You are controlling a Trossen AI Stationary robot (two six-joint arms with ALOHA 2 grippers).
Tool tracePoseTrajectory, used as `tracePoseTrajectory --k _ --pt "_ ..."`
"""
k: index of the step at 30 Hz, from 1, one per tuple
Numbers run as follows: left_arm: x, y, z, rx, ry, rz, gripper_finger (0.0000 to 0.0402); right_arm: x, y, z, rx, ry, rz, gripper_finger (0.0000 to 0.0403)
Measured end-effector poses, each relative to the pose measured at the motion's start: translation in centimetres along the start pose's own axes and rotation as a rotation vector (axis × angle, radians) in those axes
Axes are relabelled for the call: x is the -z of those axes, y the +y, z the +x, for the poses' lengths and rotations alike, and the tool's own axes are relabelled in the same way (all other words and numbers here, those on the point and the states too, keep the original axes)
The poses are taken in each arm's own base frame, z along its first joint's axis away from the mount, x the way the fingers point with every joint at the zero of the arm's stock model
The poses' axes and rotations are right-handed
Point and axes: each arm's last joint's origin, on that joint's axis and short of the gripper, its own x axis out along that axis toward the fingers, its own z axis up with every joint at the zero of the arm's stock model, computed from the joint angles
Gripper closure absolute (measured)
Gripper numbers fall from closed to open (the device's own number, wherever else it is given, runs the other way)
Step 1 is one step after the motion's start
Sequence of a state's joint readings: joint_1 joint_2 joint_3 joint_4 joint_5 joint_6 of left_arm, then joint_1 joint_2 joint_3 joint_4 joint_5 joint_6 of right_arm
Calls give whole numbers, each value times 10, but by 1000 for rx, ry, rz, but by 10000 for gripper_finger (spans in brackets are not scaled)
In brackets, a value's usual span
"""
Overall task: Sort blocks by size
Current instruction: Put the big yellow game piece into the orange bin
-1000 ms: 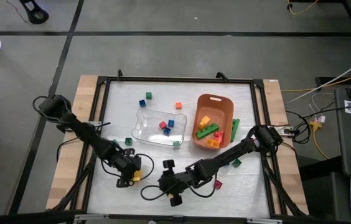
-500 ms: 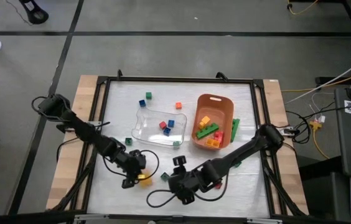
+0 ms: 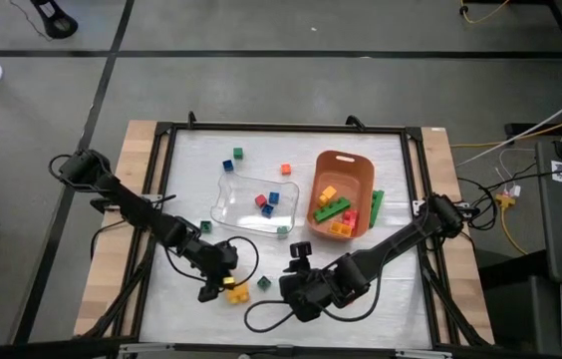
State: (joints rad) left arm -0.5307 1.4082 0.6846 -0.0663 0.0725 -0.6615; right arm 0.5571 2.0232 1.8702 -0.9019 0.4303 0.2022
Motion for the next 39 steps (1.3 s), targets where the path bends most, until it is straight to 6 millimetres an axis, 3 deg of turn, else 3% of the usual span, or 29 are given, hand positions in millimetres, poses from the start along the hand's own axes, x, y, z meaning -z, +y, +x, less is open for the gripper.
tracePoseTrajectory --k 8,13,21,30,39 --pt "3 -2 4 -17 -4 10 234 -2 2 3 -7 -19 11 249" --pt "9 -1 10 -47 42 32 190 -6 11 22 -16 -60 27 249" --pt "11 6 11 -101 58 14 180 -11 37 73 -38 -168 -5 249" --pt "20 13 13 -125 74 -143 180 -12 59 114 -170 -277 -45 249" --pt "18 10 14 -90 43 -162 180 -13 52 134 -250 -300 -45 249"
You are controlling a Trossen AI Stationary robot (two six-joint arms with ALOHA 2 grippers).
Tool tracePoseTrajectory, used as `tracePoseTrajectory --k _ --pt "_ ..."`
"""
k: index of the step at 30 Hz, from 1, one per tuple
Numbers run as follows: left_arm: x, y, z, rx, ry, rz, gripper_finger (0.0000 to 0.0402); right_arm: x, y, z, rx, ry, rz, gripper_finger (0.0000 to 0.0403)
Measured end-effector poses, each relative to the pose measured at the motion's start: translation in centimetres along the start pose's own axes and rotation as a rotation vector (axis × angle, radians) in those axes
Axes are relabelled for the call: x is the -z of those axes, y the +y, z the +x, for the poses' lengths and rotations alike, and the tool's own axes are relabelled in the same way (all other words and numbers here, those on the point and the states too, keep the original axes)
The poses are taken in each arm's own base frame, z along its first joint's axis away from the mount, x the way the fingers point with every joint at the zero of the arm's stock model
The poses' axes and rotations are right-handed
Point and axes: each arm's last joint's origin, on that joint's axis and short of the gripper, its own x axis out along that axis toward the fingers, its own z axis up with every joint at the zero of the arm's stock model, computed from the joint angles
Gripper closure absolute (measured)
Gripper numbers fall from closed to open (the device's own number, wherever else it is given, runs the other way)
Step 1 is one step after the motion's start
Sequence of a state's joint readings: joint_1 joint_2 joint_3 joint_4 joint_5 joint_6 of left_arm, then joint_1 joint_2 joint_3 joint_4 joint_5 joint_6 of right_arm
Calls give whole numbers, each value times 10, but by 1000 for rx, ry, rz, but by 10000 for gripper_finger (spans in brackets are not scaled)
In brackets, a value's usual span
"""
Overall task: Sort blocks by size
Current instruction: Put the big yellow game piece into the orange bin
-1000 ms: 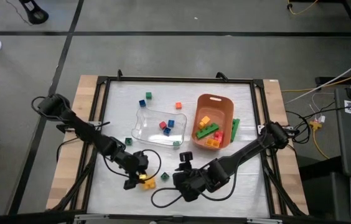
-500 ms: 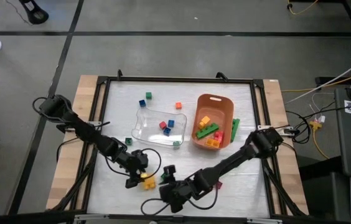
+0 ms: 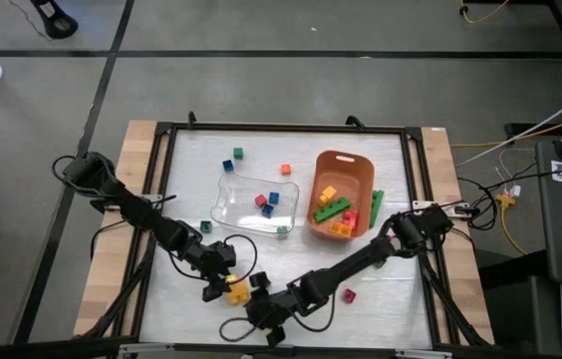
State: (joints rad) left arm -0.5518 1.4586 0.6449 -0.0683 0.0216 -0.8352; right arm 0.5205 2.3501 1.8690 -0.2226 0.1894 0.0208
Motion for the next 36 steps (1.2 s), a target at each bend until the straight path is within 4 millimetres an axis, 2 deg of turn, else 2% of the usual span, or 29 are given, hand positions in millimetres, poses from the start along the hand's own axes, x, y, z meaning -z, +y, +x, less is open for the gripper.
tracePoseTrajectory --k 20,31,36 --pt "1 -1 0 7 -2 -28 180 2 -30 5 28 20 18 249" --pt "3 -5 1 26 -2 -32 180 15 -26 20 24 43 58 249" --pt "6 -6 12 34 11 -47 180 19 -27 26 76 47 56 249"
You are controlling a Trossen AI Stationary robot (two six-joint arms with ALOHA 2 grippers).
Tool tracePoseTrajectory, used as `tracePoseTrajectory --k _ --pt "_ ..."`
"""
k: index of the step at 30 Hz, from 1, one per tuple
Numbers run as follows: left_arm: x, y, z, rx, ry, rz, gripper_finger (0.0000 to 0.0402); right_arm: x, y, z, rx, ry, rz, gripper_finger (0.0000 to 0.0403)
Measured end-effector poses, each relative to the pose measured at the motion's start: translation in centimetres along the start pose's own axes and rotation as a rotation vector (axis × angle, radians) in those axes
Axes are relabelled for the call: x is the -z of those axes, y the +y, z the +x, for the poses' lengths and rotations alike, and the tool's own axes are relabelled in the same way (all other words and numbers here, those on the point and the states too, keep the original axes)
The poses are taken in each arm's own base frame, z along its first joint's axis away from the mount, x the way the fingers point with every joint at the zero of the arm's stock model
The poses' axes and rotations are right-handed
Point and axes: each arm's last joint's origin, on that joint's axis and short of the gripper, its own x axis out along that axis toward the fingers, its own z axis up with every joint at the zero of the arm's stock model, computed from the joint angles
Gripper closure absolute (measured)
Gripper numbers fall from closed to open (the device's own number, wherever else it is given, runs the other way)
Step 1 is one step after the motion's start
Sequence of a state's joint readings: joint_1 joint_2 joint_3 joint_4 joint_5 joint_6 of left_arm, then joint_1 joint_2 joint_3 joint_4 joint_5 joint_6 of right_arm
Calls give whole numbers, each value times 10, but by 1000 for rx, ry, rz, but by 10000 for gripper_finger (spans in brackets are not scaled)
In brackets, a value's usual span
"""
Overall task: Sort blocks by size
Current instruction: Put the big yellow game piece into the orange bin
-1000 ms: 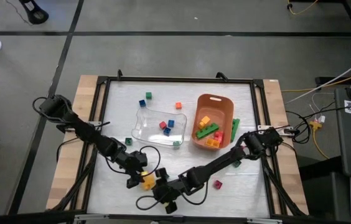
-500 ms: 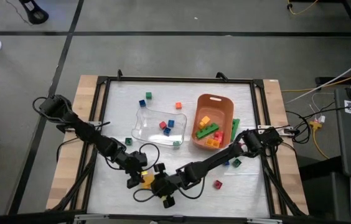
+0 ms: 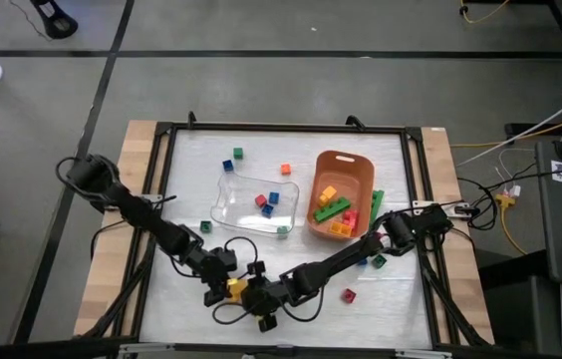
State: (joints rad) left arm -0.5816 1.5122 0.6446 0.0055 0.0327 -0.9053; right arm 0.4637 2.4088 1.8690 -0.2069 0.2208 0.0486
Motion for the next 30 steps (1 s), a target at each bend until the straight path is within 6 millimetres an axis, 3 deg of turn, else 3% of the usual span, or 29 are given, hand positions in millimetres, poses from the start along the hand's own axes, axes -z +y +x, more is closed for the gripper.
tracePoseTrajectory --k 11,21,26,30 --pt "3 3 16 43 73 -5 190 0 -6 1 82 2 3 249" --pt "2 3 16 34 52 68 318 0 -6 0 87 -4 3 249" --pt "0 2 16 41 33 102 386 -11 -5 -17 72 4 -7 249" --pt "-1 1 16 38 2 129 385 -26 -7 -47 71 17 -16 249"
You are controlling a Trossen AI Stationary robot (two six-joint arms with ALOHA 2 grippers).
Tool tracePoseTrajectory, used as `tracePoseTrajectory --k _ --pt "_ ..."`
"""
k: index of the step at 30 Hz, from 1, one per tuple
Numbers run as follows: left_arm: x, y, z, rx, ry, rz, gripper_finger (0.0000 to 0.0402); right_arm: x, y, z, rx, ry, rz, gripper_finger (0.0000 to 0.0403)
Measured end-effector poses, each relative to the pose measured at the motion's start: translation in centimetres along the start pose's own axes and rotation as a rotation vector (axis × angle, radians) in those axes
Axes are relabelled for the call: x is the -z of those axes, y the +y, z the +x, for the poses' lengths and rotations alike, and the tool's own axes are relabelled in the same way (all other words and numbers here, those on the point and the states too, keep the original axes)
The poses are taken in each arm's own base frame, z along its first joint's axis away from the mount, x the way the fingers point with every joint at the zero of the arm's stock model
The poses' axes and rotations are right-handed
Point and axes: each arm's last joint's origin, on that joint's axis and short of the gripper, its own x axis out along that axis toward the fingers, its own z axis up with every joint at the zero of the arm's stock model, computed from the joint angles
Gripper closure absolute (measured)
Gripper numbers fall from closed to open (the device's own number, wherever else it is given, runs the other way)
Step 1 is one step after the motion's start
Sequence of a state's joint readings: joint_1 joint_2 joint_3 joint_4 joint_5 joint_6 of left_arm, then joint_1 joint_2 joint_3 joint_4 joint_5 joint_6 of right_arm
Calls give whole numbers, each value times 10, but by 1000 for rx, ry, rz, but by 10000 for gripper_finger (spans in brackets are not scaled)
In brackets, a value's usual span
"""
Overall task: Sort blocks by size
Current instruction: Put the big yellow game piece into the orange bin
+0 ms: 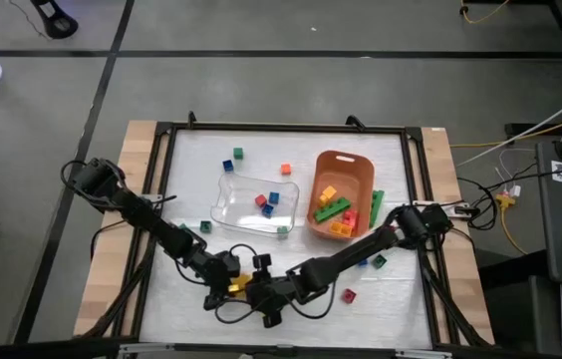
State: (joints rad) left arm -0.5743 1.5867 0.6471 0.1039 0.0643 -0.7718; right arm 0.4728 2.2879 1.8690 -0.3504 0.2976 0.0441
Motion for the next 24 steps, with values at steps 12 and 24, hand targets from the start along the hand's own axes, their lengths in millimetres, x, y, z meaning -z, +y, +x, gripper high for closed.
tracePoseTrajectory --k 12,24 --pt "-32 -23 -18 167 -204 98 396 -22 10 -112 71 87 -77 249" --pt "-117 7 -53 42 -674 446 393 -4 25 -183 212 220 62 249"
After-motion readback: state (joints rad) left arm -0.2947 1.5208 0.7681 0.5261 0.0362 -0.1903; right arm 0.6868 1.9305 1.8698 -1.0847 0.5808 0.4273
